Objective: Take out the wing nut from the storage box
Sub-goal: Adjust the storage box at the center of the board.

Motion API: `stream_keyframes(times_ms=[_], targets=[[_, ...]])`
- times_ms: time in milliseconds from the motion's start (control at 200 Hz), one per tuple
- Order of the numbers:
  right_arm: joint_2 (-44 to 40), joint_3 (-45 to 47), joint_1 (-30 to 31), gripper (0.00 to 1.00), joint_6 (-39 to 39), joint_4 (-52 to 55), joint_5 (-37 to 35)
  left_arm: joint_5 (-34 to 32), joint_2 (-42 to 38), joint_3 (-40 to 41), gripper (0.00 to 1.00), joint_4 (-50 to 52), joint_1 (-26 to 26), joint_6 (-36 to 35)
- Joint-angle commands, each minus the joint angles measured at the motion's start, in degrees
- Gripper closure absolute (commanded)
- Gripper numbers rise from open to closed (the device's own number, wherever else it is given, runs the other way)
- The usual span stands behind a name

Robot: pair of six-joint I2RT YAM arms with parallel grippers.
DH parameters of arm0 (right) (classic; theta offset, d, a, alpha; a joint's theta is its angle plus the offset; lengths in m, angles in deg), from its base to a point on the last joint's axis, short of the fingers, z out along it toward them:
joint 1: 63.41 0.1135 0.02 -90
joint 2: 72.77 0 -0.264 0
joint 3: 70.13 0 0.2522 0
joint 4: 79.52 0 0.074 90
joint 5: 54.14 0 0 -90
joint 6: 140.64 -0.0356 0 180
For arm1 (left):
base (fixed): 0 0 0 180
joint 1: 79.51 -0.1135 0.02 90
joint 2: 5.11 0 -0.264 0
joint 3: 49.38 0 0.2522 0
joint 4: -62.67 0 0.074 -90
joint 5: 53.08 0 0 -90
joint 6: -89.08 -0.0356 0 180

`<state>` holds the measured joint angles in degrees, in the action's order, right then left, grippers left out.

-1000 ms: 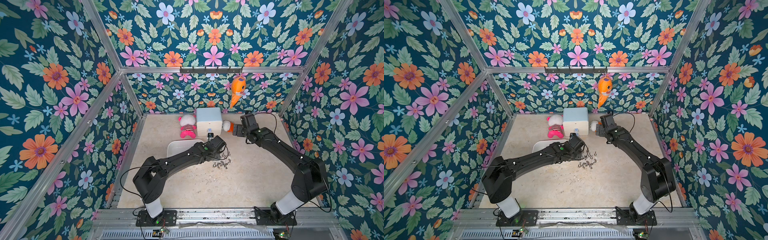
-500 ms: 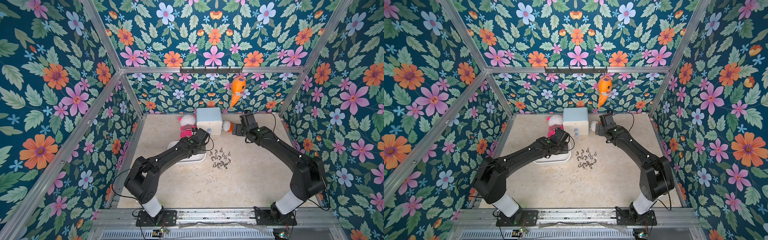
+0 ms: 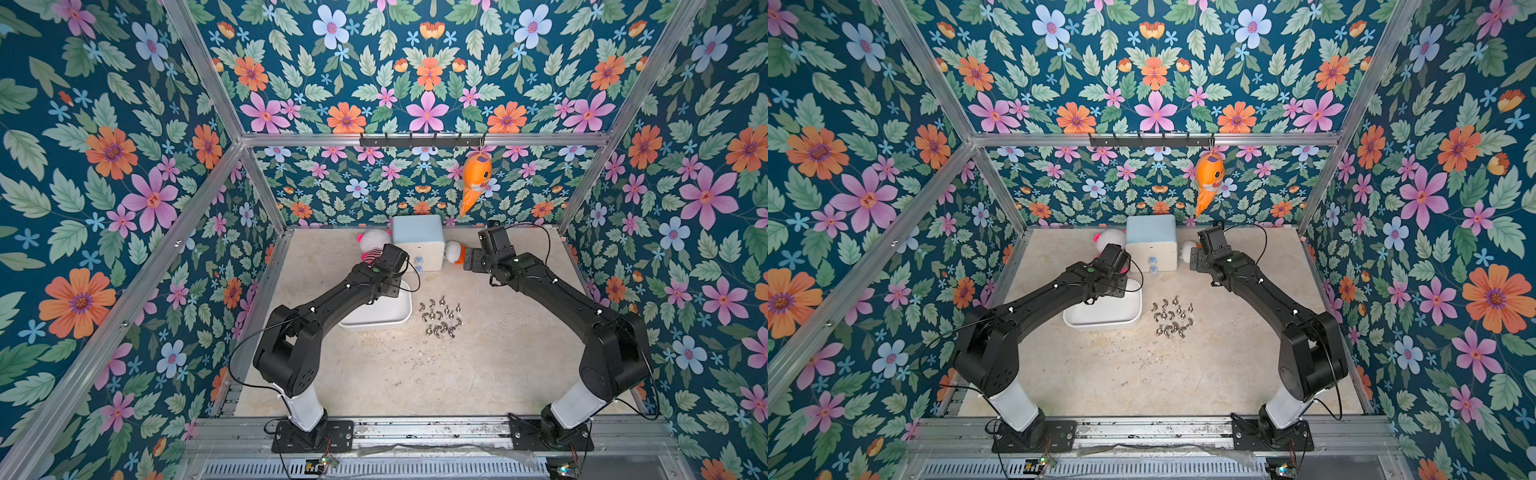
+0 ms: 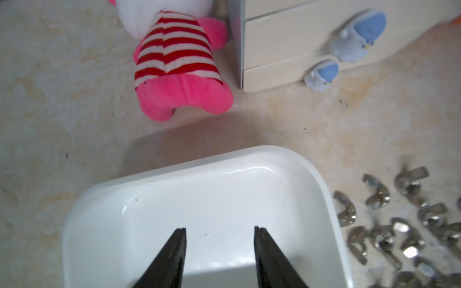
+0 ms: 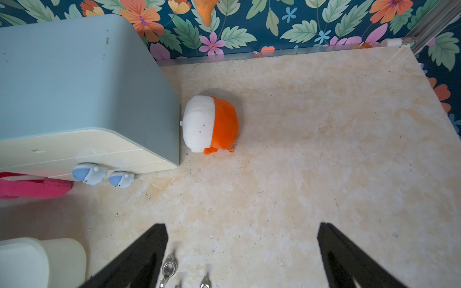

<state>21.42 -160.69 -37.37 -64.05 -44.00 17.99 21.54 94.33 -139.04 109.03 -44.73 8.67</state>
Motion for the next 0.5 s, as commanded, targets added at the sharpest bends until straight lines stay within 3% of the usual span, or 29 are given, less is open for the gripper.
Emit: stream_keyframes(times_ms=[0, 235, 495], targets=[[0.2, -0.5, 0.2, 0.01, 0.3, -0.2, 0.6, -3.4, 1.2, -0.9, 0.48, 4.0, -0.2, -19.9], [0.2, -1.0, 0.5, 0.01, 0.9, 0.4, 0.5, -6.9, 5.8, -4.3, 0.48, 5.5, -4.1, -36.3], [2.2, -1.9, 0.4, 0.01, 1.3, 0.7, 0.4, 5.5, 1.5, -1.6, 0.45, 0.2, -7.4, -46.3]])
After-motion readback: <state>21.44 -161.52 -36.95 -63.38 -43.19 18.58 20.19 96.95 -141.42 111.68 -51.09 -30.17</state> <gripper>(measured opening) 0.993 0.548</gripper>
